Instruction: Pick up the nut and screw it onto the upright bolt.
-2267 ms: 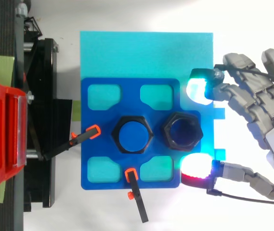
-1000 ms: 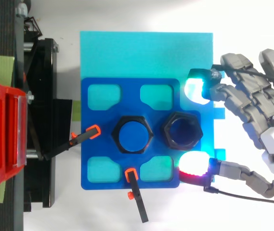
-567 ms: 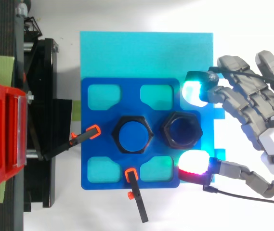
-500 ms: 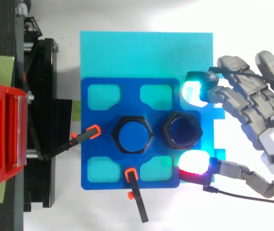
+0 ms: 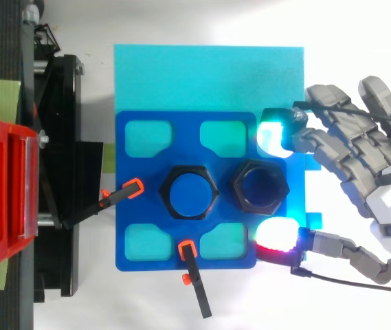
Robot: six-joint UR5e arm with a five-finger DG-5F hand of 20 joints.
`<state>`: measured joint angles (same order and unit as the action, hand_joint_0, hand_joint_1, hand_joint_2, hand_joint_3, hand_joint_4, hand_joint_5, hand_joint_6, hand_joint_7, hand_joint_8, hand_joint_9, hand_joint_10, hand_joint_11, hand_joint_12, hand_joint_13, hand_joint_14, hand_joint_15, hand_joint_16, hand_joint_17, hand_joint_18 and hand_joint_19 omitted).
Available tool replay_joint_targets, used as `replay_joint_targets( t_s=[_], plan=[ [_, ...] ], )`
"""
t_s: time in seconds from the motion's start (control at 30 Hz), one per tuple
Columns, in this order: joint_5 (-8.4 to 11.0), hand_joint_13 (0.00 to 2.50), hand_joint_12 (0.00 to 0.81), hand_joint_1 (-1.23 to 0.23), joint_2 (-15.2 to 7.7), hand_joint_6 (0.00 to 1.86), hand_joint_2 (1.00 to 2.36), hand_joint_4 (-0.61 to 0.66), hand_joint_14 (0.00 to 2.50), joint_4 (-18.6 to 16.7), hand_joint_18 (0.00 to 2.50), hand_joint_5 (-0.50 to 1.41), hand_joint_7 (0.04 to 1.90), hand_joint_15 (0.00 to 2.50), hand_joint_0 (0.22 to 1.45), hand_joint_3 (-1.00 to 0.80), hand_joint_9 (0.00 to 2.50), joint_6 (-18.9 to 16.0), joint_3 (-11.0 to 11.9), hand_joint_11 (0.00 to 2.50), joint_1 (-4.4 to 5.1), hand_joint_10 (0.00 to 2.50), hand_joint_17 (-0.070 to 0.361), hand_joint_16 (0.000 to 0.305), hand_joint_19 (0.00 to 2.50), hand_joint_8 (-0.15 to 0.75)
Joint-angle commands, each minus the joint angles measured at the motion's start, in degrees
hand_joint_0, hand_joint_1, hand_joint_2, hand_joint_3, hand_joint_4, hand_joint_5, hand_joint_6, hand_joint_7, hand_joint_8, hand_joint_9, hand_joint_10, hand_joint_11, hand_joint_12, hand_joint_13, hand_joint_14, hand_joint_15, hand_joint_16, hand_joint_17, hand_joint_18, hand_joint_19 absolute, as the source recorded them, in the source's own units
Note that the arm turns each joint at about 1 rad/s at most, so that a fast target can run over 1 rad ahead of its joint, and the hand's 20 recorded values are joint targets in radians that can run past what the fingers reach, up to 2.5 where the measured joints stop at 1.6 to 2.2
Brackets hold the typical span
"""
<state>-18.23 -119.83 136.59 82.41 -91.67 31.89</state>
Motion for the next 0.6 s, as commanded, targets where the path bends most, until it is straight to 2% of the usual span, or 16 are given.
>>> replay_joint_targets(
  t_s=[0.0,0.13,0.57],
  plan=[
    [-0.05,0.24,0.400,-0.83,0.03,0.50,1.00,0.23,0.00,0.26,0.12,-0.26,0.81,0.00,0.40,-0.50,0.24,0.03,0.00,0.00,-0.07,0.00,0.113,0.050,0.00,0.315],
    [-0.40,0.25,0.403,-0.84,0.03,0.50,1.00,0.24,0.00,2.02,0.12,-0.26,0.84,0.00,0.39,-0.50,0.24,-0.67,0.00,0.00,0.01,0.00,0.116,0.051,0.00,0.317],
    [-1.02,0.27,0.404,-0.74,0.03,0.50,1.00,0.29,0.00,2.11,0.16,-0.25,0.92,0.00,0.39,-0.50,0.27,-0.76,0.00,0.00,-0.25,0.00,0.115,0.051,0.00,0.327]
  ],
)
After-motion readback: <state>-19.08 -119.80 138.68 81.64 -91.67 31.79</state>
